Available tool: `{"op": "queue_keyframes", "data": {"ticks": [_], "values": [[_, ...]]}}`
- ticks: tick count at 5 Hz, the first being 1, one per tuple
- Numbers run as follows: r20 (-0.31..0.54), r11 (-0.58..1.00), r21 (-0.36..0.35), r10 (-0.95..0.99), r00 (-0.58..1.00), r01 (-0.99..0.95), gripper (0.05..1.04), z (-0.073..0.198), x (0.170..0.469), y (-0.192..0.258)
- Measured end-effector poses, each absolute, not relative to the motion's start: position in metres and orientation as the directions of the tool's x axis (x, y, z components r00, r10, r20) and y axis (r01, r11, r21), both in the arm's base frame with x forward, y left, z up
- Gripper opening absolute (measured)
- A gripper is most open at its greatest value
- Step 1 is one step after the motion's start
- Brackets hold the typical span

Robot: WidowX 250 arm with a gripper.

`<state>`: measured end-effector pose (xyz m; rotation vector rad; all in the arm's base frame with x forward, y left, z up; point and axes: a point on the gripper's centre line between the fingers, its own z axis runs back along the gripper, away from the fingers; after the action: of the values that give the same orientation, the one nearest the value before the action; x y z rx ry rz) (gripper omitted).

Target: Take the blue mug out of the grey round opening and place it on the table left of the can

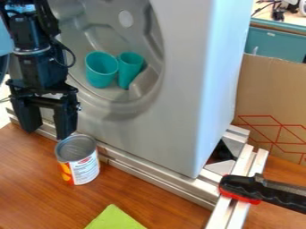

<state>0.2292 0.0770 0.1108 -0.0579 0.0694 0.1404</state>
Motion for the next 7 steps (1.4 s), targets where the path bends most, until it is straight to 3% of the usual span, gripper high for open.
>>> {"op": "queue_keyframes", "data": {"ticks": [1, 2, 3, 5, 6, 7], "values": [[-0.092, 0.989, -0.057, 0.134, 0.987, -0.14, 1.001, 0.106, 0.228, 0.076], [0.004, 0.986, -0.129, 0.107, 0.994, -0.106, 1.001, 0.115, 0.263, 0.081], [0.129, 0.985, -0.13, 0.127, 0.983, -0.11, 1.001, 0.124, 0.302, 0.094], [0.435, 0.941, -0.047, 0.321, 0.841, -0.335, 1.001, 0.135, 0.345, 0.12], [0.517, 0.922, -0.076, 0.362, 0.775, -0.38, 1.001, 0.137, 0.35, 0.119], [0.546, 0.896, -0.221, 0.44, 0.712, -0.385, 1.001, 0.139, 0.356, 0.118]]}}
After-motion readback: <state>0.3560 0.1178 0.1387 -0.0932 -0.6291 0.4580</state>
